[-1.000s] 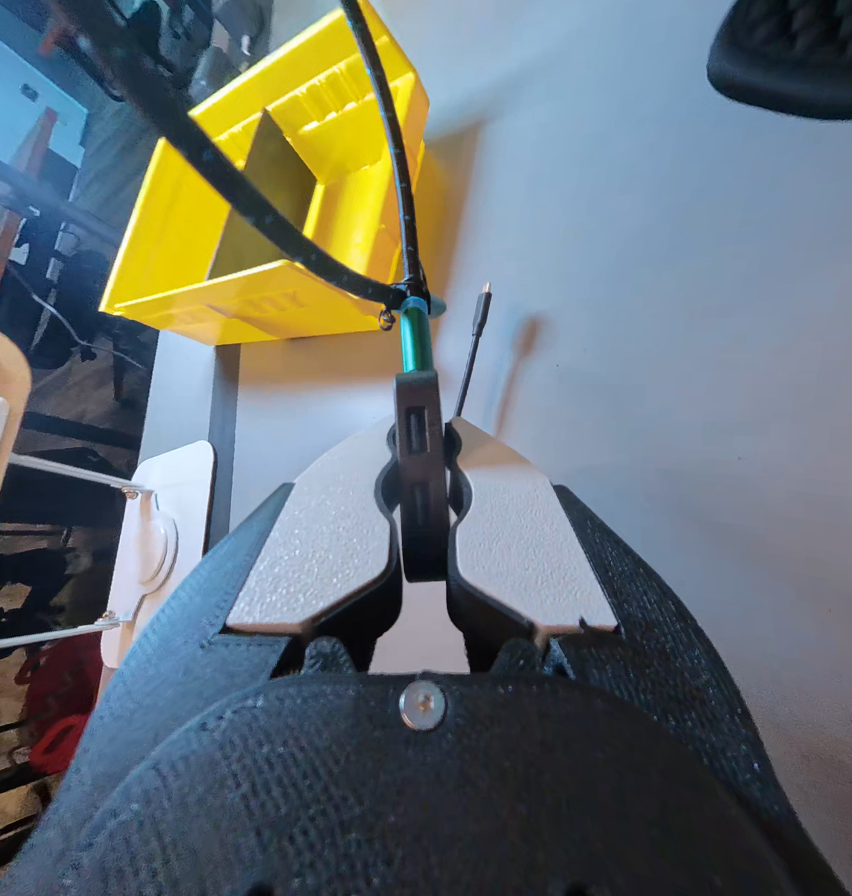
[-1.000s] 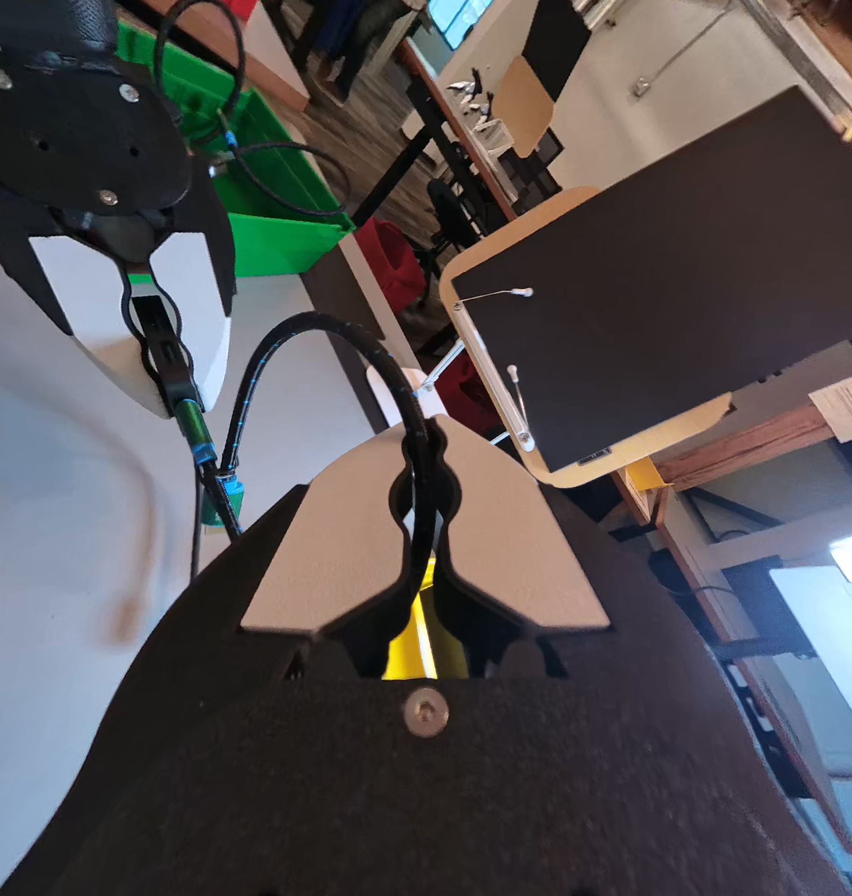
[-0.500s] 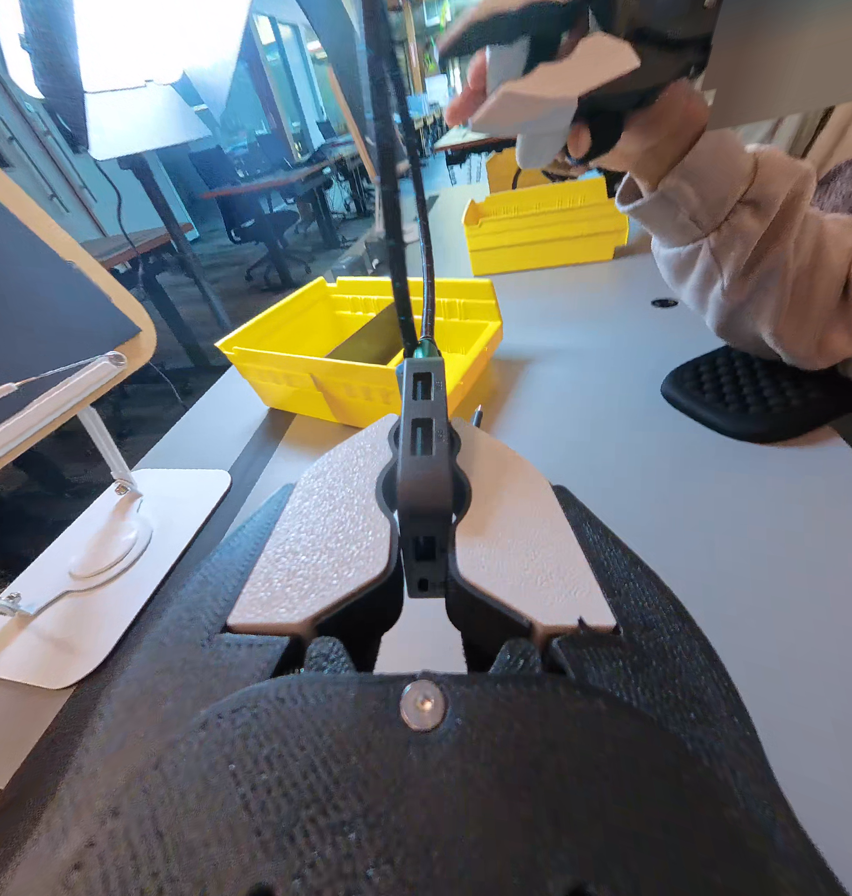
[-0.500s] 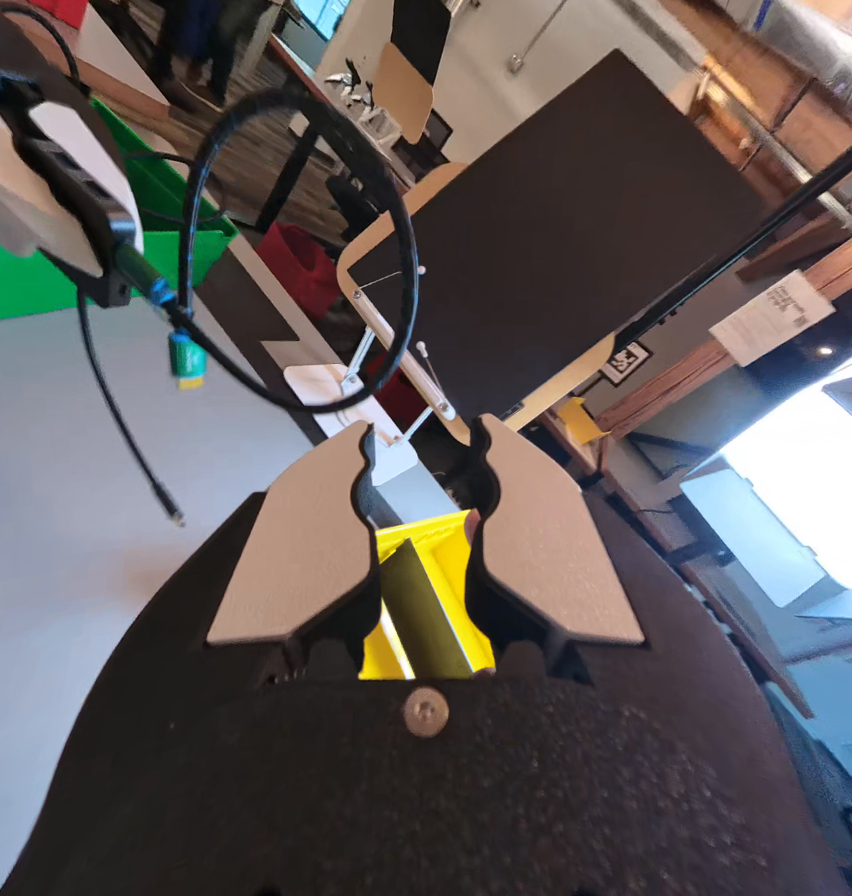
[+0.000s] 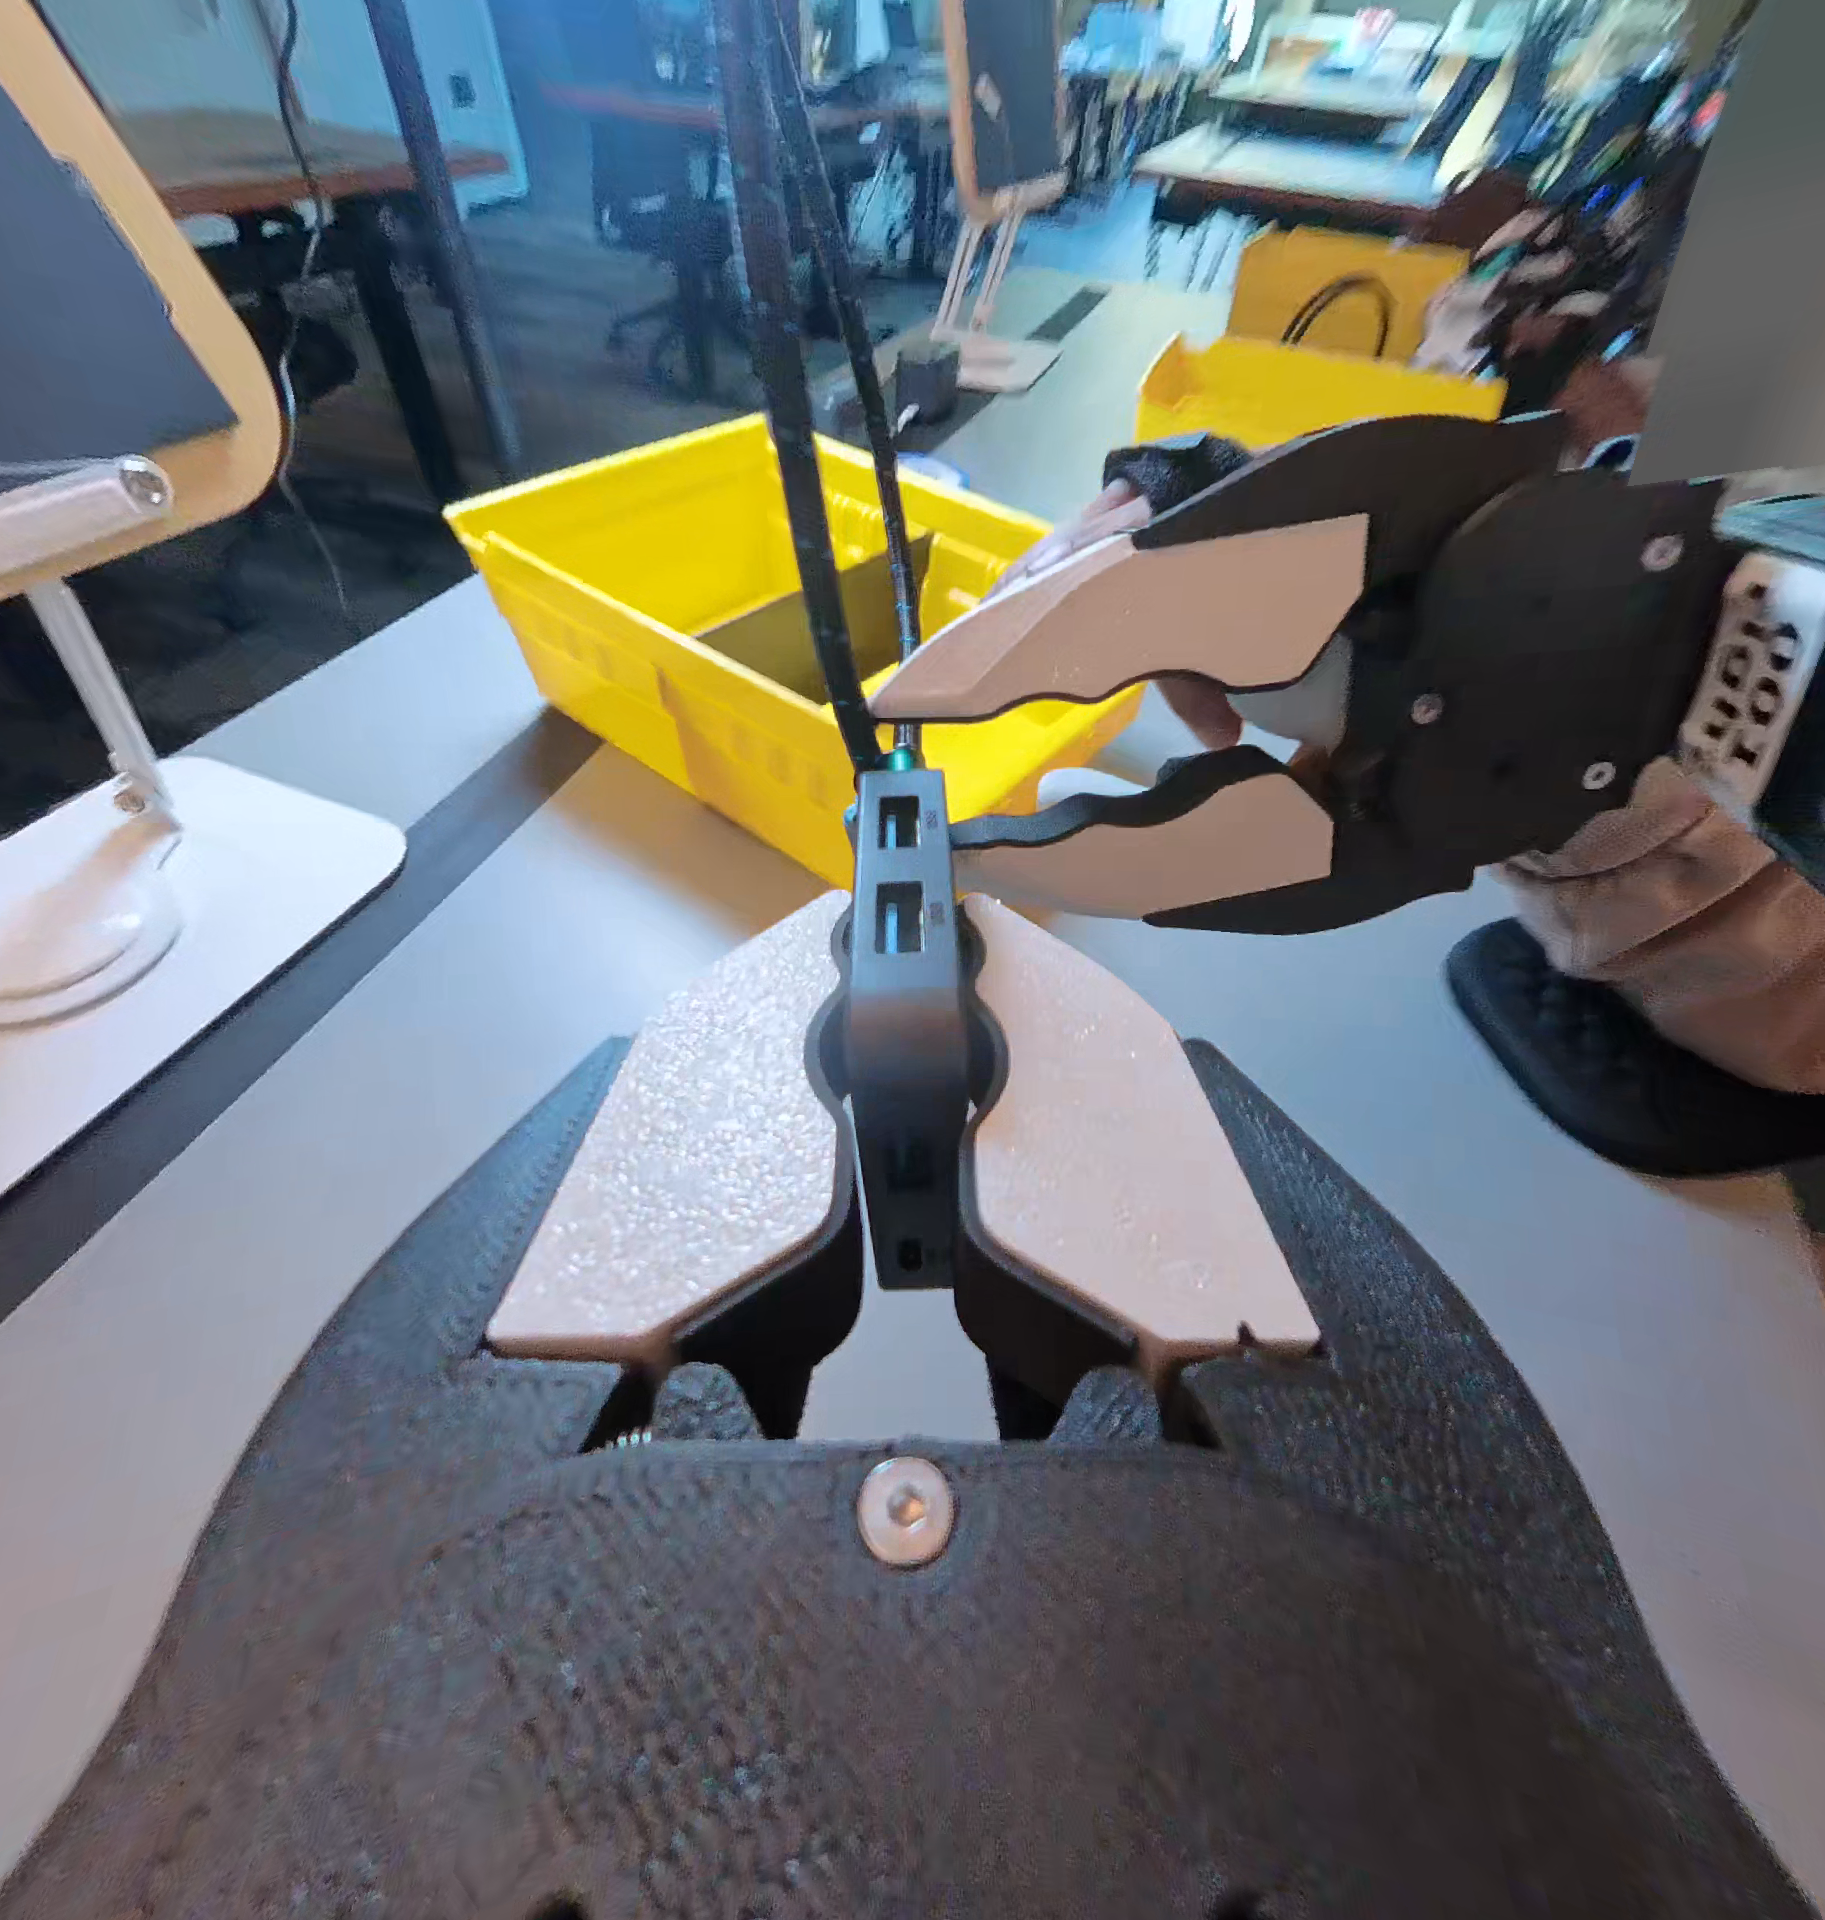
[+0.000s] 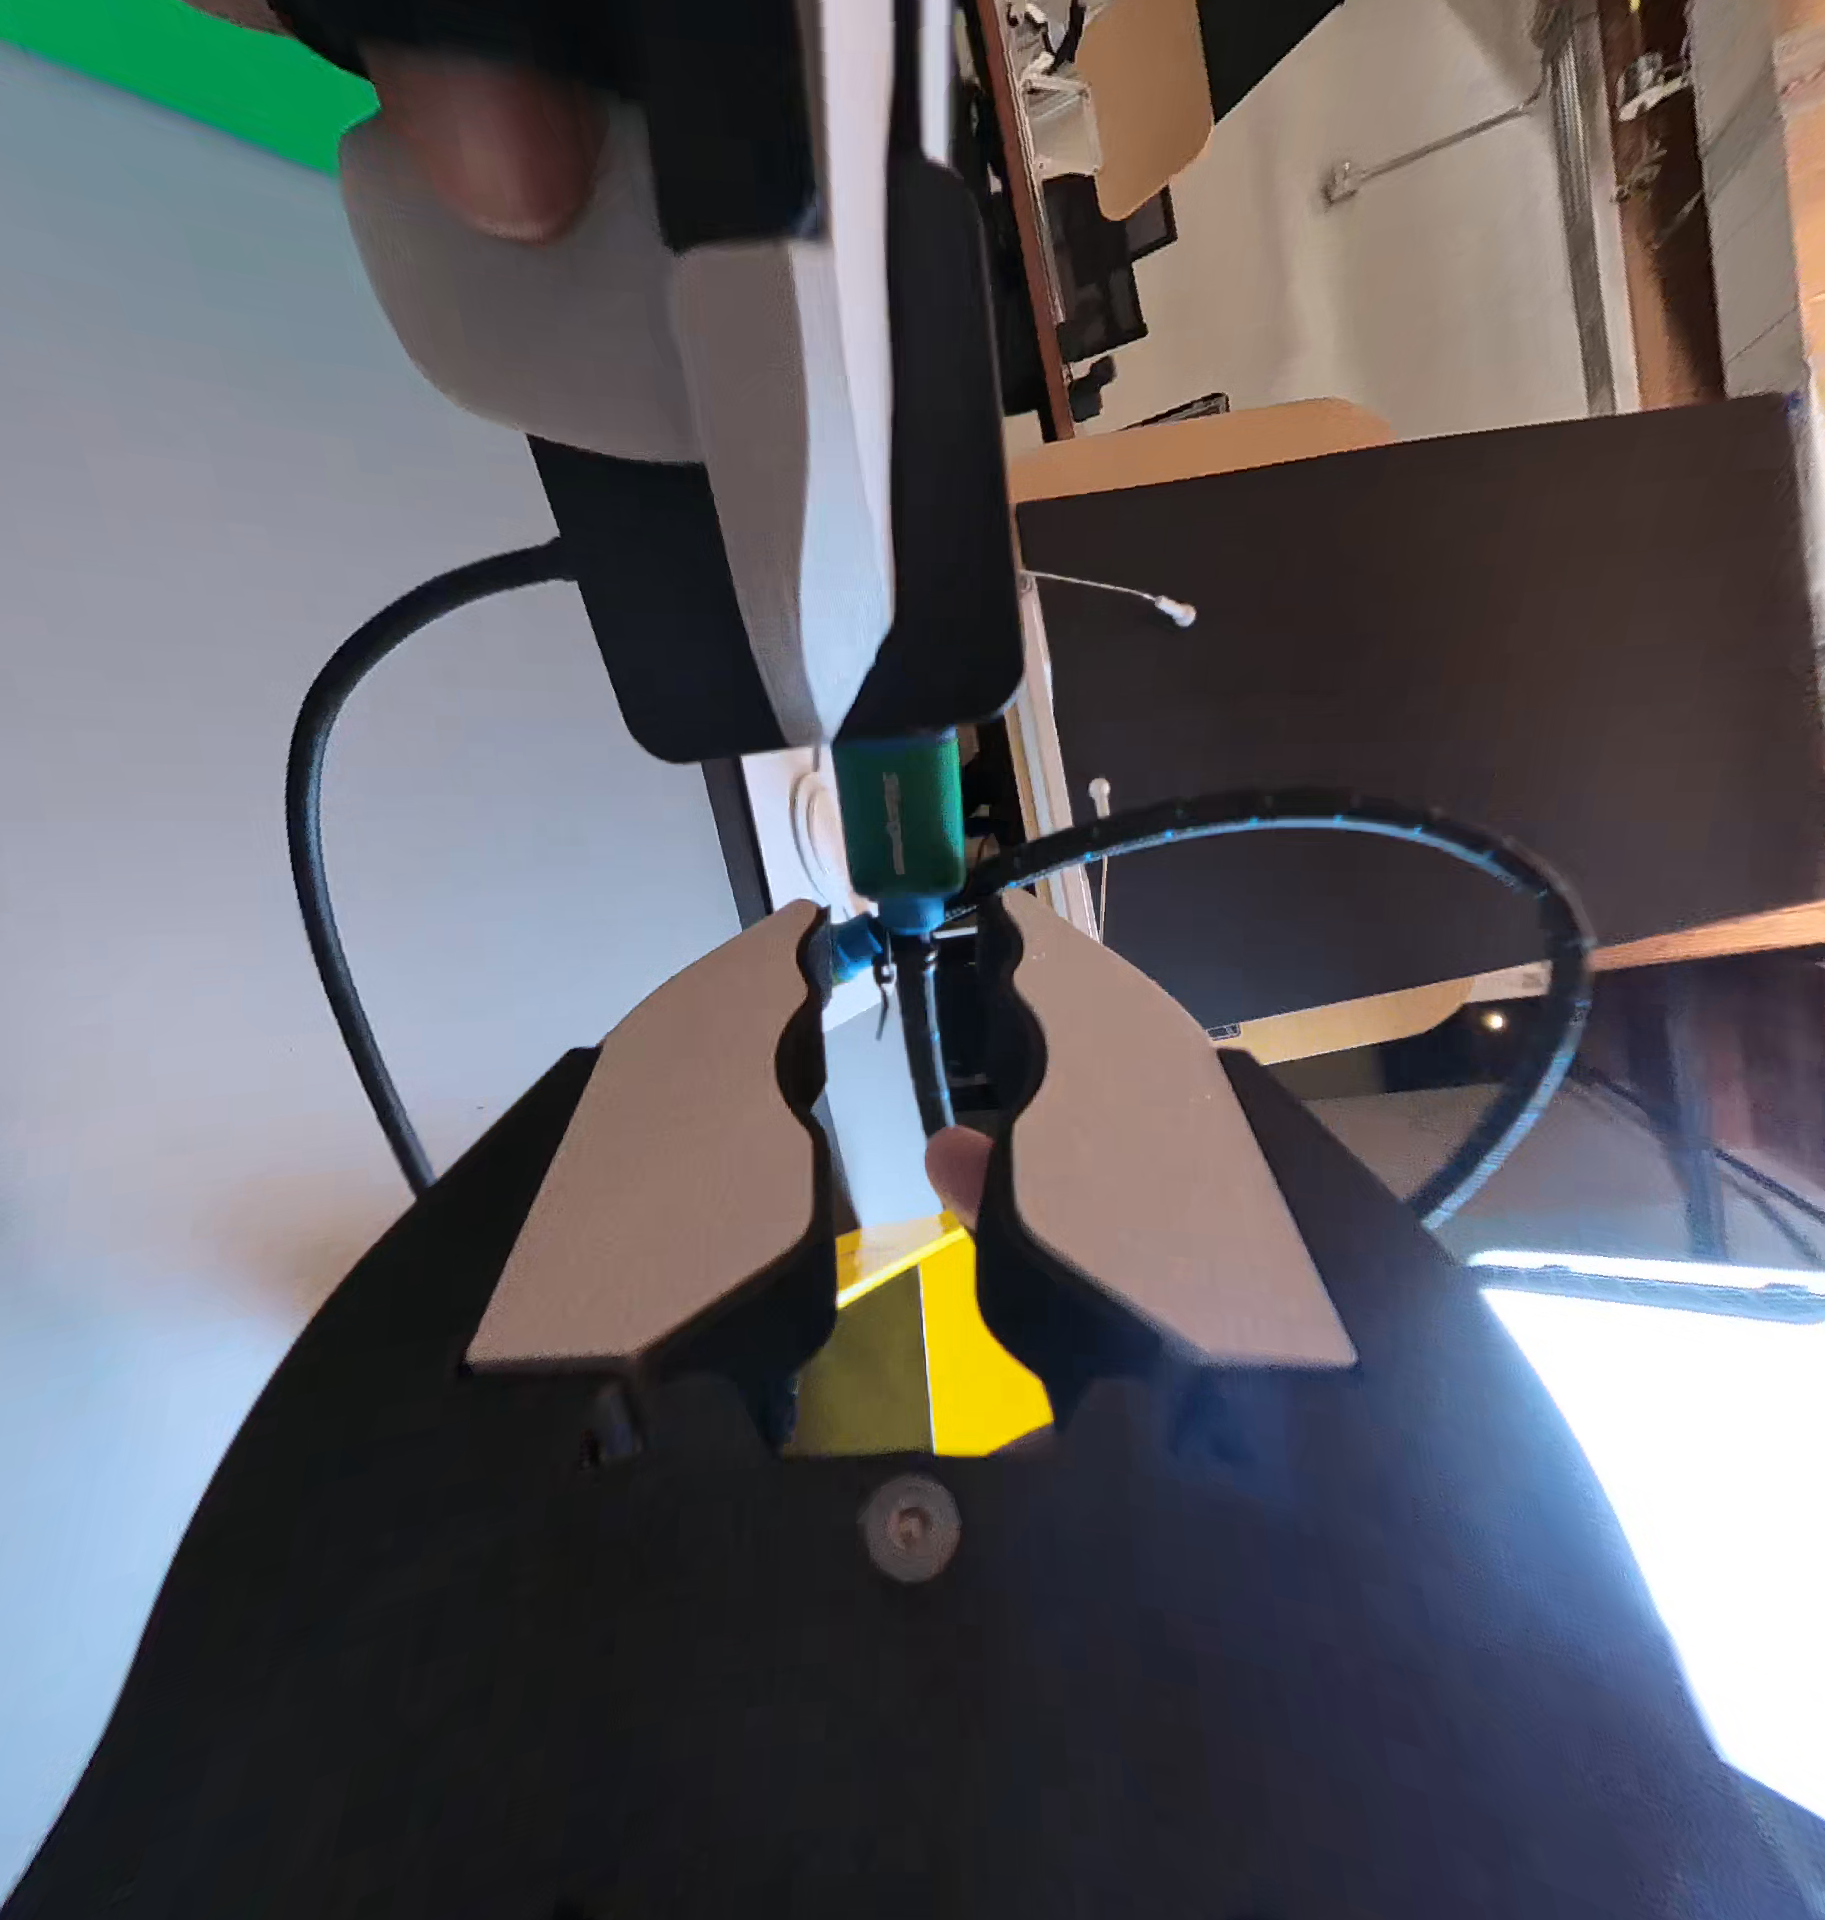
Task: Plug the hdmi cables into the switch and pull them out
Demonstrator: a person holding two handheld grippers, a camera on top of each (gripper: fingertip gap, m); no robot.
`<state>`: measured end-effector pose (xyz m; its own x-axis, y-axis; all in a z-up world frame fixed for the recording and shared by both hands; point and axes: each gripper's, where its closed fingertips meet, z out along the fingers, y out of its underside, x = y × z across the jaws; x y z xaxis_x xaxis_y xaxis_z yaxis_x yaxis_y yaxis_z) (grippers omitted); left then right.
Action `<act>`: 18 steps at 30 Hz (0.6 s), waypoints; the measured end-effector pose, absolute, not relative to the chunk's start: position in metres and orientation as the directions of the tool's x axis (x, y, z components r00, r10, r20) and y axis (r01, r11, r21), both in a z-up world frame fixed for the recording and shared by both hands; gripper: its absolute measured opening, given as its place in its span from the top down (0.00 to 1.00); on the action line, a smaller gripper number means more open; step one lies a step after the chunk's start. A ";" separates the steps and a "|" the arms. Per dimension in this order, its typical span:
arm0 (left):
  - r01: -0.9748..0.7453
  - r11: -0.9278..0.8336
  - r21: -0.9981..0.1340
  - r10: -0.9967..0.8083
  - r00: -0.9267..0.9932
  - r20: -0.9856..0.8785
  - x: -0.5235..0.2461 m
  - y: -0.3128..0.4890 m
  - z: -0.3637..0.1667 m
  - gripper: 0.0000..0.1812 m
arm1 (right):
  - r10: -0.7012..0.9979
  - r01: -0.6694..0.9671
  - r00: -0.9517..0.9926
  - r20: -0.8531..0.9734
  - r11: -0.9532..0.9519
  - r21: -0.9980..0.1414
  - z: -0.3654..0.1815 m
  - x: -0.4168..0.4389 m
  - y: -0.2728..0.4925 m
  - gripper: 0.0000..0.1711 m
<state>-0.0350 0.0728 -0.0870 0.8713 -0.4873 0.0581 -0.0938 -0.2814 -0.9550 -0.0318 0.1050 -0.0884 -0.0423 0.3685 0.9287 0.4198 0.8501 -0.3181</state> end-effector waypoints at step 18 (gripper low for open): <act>-0.120 -0.382 -0.916 -0.490 0.867 0.091 -0.030 0.074 -0.111 0.92 | 0.317 0.378 -0.070 0.946 0.886 -0.269 -0.108 -0.043 0.091 0.87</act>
